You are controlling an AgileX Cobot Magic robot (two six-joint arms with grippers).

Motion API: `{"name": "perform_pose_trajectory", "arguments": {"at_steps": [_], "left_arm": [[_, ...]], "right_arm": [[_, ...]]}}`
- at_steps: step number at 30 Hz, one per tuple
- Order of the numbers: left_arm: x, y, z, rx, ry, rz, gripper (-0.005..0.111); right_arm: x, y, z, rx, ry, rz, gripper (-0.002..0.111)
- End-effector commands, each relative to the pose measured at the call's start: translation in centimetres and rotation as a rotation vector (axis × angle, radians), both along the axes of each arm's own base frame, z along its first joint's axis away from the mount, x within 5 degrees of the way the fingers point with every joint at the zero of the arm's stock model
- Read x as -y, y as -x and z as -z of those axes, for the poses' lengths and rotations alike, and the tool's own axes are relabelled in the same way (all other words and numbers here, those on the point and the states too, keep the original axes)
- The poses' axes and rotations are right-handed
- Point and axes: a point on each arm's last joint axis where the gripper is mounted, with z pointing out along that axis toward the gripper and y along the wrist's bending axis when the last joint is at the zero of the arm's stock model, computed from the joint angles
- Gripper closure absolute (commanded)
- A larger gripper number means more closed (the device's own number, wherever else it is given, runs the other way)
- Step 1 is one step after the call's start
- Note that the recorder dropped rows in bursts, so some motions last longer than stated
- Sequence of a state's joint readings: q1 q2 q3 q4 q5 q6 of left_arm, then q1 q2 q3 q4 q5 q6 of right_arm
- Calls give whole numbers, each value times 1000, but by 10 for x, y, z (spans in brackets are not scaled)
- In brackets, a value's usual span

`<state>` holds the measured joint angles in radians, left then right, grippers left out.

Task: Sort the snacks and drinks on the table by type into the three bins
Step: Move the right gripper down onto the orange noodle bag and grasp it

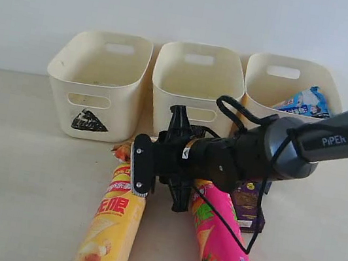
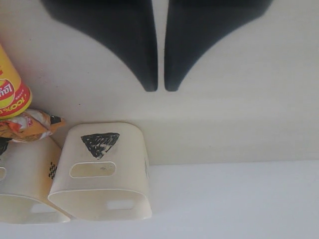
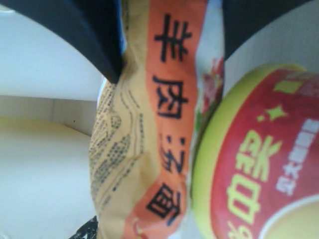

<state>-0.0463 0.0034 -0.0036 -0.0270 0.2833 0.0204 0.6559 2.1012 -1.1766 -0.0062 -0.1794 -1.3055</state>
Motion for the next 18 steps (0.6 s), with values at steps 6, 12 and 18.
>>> {"name": "perform_pose_trajectory", "arguments": {"at_steps": [6, 12, 18], "left_arm": [[0, 0, 0, 5, 6, -5, 103], [0, 0, 0, 5, 6, -5, 103], [0, 0, 0, 11, 6, -5, 103]], "right_arm": [[6, 1, -40, 42, -19, 1, 107], [11, 10, -61, -6, 14, 2, 107], [3, 24, -86, 23, -21, -27, 107]]}}
